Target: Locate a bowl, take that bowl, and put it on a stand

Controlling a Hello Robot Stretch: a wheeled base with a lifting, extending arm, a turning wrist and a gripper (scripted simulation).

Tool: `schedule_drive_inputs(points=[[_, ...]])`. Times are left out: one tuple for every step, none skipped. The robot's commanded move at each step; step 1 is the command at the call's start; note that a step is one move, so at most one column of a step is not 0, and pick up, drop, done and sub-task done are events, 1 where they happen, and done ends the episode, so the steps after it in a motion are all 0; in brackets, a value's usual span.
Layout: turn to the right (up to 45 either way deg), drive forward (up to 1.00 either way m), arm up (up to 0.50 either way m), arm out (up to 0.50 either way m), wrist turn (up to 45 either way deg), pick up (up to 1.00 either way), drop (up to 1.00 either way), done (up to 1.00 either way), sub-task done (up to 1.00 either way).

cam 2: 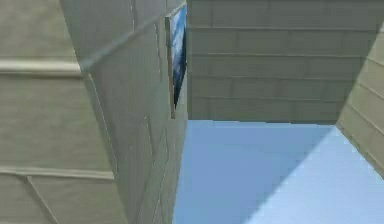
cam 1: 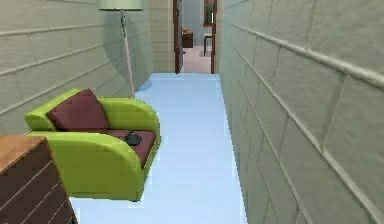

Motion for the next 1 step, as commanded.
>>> schedule_drive_inputs(points=[[0.0,1.0,0.0,0.0,0.0,0.0,0.0,0.0,0.0]])
